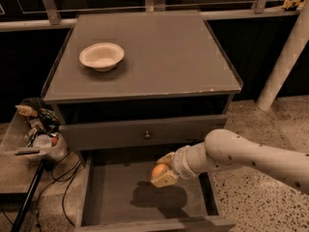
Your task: Place orange into middle drawer
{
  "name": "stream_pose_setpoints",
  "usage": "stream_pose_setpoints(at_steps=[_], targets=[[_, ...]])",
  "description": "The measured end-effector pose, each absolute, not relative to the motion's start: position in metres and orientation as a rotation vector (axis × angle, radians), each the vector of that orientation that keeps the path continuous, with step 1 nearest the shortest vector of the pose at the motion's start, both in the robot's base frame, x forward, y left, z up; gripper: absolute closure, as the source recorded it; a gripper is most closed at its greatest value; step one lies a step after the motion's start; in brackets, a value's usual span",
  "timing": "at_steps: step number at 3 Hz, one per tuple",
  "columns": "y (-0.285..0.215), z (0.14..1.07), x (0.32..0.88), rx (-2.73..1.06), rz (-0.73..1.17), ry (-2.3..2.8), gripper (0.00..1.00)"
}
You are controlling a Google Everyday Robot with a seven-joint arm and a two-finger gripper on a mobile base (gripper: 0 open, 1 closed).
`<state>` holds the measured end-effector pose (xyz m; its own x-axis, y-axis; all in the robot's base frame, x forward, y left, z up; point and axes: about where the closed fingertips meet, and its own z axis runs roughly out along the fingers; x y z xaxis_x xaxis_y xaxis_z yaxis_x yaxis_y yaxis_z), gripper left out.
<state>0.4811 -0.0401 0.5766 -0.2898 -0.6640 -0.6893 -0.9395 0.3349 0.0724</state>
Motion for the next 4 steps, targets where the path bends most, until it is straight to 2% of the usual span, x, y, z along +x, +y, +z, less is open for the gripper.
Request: stream_pose_setpoints(at_steps=[2,4], targets=[[-0.014,0.532,0.486,-1.304,0.727,2.016,1.00],[0.001,0.482,0.502,-1.189,0.633,1.949,1.00]])
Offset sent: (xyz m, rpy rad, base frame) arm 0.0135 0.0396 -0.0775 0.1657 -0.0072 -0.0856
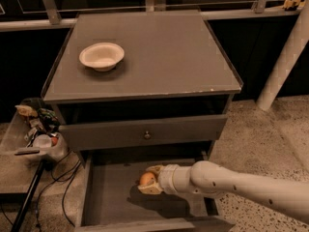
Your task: Place orange into middle drawer
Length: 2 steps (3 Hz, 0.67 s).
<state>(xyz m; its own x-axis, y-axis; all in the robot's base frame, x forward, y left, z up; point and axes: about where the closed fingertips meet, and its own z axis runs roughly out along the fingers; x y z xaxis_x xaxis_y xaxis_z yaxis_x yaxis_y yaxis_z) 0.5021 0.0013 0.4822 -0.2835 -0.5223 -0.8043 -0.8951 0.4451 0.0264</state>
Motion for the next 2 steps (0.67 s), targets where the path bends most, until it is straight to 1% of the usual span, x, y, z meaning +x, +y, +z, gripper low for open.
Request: stream_pose_setpoints(at_steps=[2], targets=[[0.003,0.406,0.547,-1.238,0.538,2.029,1.00]])
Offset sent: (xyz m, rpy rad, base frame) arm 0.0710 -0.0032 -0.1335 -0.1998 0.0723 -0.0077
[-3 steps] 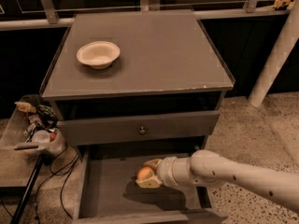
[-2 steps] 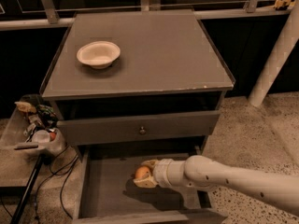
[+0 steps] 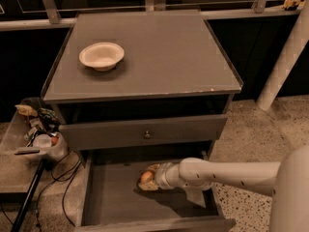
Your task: Place orange into middle drawer
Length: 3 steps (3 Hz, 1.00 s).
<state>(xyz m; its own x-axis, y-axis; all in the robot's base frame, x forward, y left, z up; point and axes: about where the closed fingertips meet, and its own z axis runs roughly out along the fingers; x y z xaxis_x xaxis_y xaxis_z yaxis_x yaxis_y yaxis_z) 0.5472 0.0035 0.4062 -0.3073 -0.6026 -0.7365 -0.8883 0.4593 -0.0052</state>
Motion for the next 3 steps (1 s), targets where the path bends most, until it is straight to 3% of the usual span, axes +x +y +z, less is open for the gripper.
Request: stream_pose_setpoints(at_steps=[1,2,3], targets=[[0.0029,0.3640,0.5502,-1.246,0.548,2.104,1.00],[0.0029,0.3636,0.5504,-1.246,0.549,2.109,0.84],[0.0030,0.3637,0.5504,-1.246,0.549,2.109,0.60]])
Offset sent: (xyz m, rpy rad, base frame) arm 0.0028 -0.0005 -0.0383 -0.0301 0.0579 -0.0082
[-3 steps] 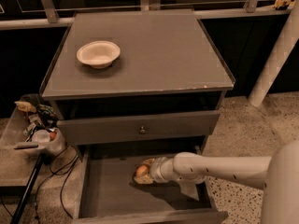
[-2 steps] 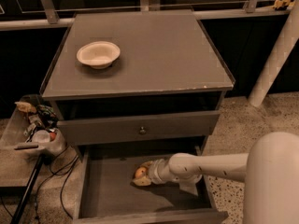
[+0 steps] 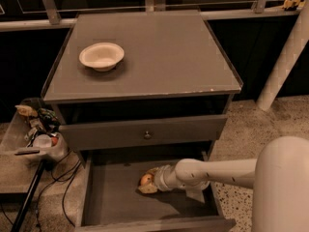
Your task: Place orange into middle drawer
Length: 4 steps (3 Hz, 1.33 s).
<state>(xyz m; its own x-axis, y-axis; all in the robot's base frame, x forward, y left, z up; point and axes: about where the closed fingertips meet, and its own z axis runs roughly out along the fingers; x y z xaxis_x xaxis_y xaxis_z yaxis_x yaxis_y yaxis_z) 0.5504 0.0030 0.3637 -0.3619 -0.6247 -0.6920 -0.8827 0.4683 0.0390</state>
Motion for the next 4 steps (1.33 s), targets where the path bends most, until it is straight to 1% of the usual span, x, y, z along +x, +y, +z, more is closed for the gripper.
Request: stream_pose_setpoints(at_steps=[2,3,4], targets=[[0.0030,0.3636,0.5504,-1.246,0.549,2.109,0.14],[0.0031,0.3636,0.5503,-1.246,0.549,2.109,0.00],[0.0031,0.3636,0.5503,-1.246,0.549,2.109,0.00]])
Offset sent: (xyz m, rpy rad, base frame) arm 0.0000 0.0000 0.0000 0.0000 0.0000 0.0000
